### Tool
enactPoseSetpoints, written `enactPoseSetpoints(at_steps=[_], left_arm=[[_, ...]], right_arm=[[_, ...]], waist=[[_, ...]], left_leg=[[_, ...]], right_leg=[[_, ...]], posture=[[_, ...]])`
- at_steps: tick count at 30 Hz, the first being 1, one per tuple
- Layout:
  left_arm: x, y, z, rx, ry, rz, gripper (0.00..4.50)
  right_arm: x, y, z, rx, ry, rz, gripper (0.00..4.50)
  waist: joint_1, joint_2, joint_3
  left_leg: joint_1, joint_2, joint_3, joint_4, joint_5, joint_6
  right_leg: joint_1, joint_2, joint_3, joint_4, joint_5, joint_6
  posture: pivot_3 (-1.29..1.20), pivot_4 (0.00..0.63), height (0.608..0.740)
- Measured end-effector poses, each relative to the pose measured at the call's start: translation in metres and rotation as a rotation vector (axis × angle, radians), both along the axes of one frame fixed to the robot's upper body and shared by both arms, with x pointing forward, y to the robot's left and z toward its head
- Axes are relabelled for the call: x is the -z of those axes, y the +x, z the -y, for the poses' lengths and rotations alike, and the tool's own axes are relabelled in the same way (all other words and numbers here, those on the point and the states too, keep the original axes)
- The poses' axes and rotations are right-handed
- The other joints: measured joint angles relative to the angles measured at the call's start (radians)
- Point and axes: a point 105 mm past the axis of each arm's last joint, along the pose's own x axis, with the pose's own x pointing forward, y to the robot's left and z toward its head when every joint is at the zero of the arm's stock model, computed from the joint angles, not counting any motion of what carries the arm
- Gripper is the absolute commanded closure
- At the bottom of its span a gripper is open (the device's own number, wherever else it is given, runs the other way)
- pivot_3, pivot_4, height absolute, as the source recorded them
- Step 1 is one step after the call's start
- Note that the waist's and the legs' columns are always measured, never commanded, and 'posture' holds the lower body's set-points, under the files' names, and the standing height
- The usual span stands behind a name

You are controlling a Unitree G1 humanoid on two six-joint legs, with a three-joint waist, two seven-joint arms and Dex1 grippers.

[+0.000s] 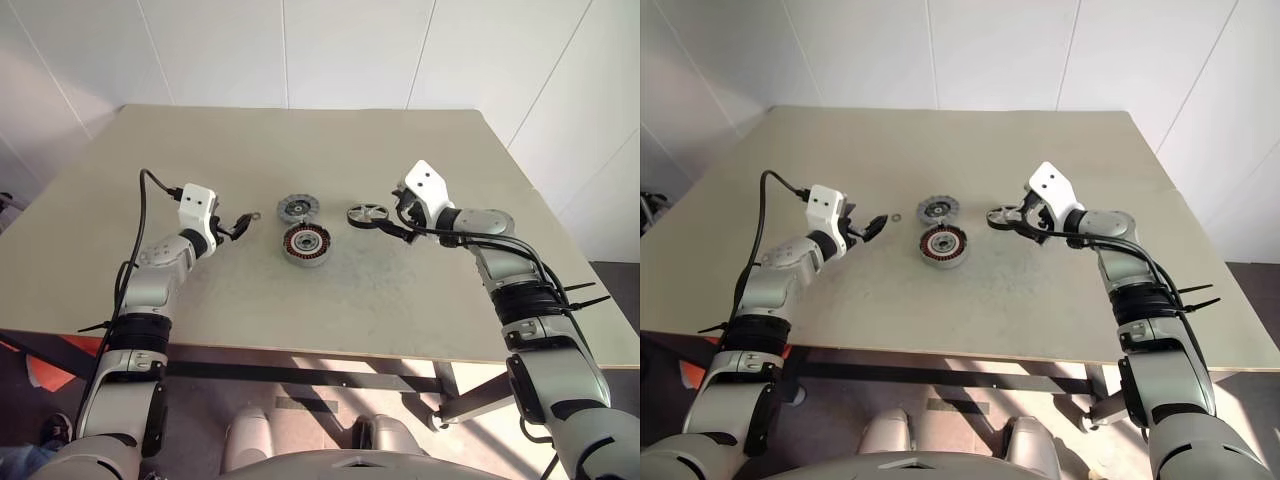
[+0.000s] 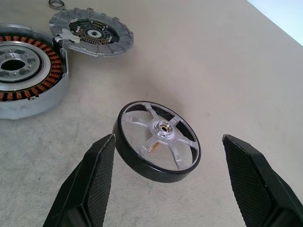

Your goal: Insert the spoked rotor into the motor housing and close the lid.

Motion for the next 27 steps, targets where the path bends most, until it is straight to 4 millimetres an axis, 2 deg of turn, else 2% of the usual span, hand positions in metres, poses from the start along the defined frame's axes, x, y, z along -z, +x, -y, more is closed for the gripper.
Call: enactPoseSetpoints(at_steps=[14, 19, 21, 27], left_arm=[[0.002, -0.001, 0.004, 0.026, 0.000, -0.014, 0.11], [-0.006, 0.011, 0.012, 0.022, 0.013, -0.007, 0.11], [-0.006, 0.018, 0.022, 0.021, 0.023, -0.015, 0.11], [0.022, 0.021, 0.050, 0.037, 0.046, -0.118, 0.11]], right_arm=[[0.000, 0.000, 0.000, 0.003, 0.000, 0.002, 0.41], [0.001, 0.000, 0.000, 0.004, 0.000, 0.000, 0.41], [0.000, 0.000, 0.000, 0.005, 0.000, 0.000, 0.41], [0.000, 0.001, 0.001, 0.010, 0.000, 0.004, 0.41]], waist=[[0.000, 0.000, 0.000], [0.002, 0.000, 0.000], [0.002, 0.000, 0.000], [-0.001, 0.000, 0.000]], left_leg=[[0.000, 0.000, 0.000, 0.000, 0.000, 0.000], [0.000, 0.000, 0.000, 0.000, 0.000, 0.000], [0.000, -0.001, 0.000, 0.000, 0.000, 0.000], [0.000, 0.000, 0.000, 0.000, 0.000, 0.000]], right_leg=[[0.000, 0.000, 0.000, 0.000, 0.000, 0.000], [0.000, 0.000, 0.000, 0.000, 0.000, 0.000], [0.000, -0.001, 0.000, 0.000, 0.000, 0.000], [0.000, 0.000, 0.000, -0.001, 0.000, 0.000]], posture=[[0.00, 0.000, 0.740], [0.00, 0.000, 0.740], [0.00, 0.000, 0.740], [0.00, 0.000, 0.740]])
